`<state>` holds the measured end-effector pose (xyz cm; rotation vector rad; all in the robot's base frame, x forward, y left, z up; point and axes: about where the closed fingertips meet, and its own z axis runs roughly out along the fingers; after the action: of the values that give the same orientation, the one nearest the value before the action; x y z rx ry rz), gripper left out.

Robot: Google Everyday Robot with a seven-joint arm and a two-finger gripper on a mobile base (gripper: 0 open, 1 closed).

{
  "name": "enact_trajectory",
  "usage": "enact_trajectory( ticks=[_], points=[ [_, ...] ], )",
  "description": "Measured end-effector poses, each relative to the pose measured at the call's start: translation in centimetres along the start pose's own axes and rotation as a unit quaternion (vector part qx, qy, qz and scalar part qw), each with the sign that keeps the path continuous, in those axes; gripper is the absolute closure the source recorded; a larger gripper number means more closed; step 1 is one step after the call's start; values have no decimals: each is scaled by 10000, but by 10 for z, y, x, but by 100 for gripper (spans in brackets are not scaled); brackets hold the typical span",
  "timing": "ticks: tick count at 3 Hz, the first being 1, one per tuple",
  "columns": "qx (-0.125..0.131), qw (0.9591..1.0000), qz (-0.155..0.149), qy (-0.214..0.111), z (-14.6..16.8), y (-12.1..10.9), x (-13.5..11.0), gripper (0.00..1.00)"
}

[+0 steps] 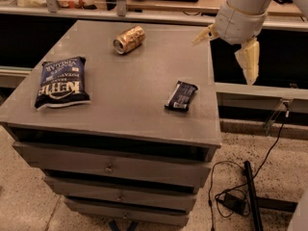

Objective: Pick rxbar blueberry

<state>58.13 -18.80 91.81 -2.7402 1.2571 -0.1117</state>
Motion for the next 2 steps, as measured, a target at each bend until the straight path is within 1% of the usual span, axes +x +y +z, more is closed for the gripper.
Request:
enact_trajectory(
  ticks=[1, 2],
  points=[
    [-357, 9893, -1399, -184, 24, -8, -42, 0],
    [-572, 9756, -2085, -372, 41, -9, -69, 0]
  ],
)
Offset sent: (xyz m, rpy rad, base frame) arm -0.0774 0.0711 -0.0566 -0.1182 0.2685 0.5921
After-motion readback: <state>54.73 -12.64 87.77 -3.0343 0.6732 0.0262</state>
